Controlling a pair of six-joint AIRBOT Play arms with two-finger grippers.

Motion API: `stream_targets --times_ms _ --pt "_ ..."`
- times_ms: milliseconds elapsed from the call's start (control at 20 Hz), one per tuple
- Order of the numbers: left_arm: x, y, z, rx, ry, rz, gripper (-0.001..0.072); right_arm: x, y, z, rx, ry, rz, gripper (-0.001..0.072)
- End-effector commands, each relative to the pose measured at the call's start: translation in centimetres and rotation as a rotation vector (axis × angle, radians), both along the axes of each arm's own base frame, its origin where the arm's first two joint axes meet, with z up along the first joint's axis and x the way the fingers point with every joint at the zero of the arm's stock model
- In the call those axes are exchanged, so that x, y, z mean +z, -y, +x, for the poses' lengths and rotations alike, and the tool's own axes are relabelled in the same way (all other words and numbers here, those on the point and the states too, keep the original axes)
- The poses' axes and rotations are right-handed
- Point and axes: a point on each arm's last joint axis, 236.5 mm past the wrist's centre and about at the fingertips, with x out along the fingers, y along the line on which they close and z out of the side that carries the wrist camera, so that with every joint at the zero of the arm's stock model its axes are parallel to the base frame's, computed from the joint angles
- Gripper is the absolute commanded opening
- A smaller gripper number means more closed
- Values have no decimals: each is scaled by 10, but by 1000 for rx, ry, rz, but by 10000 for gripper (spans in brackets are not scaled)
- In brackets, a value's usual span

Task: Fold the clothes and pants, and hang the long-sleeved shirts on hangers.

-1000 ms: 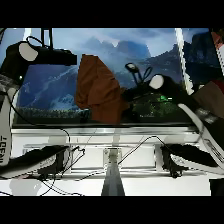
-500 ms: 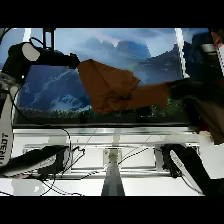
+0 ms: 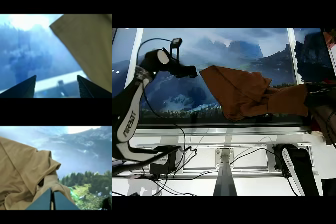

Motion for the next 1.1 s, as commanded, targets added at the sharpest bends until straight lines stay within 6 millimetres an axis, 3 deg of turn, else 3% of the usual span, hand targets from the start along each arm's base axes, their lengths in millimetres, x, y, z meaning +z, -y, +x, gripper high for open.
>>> stream_targets --times_ms 0,100,350,400,500,550,650,750,850,950,1050 --pt "-37 19 5 113 -103 -145 578 -5 2 4 -7 -20 1 13" --pt "-46 35 19 210 -119 -273 578 -11 2 9 -6 -45 6 14" --pt "-67 45 53 364 -72 -390 576 -21 2 17 -4 -85 14 13" --pt "-68 47 59 388 -54 -402 491 -21 1 17 -2 -84 17 14" --pt "-65 46 71 411 3 -397 56 -21 0 17 1 -86 21 13" --pt "-62 44 76 422 32 -395 7 -21 -1 17 3 -86 24 14" --pt "-48 38 85 422 83 -393 6 -21 -1 17 4 -85 27 14" --pt "-13 27 93 340 192 -365 5 -16 4 22 -12 -57 10 13" --pt "45 14 100 268 339 -343 5 -2 13 34 -41 25 -13 13" --pt "130 -7 98 210 533 -319 5 10 20 47 -64 91 -30 13" --pt "222 -33 80 156 749 -251 5 9 34 55 -97 99 -76 13"
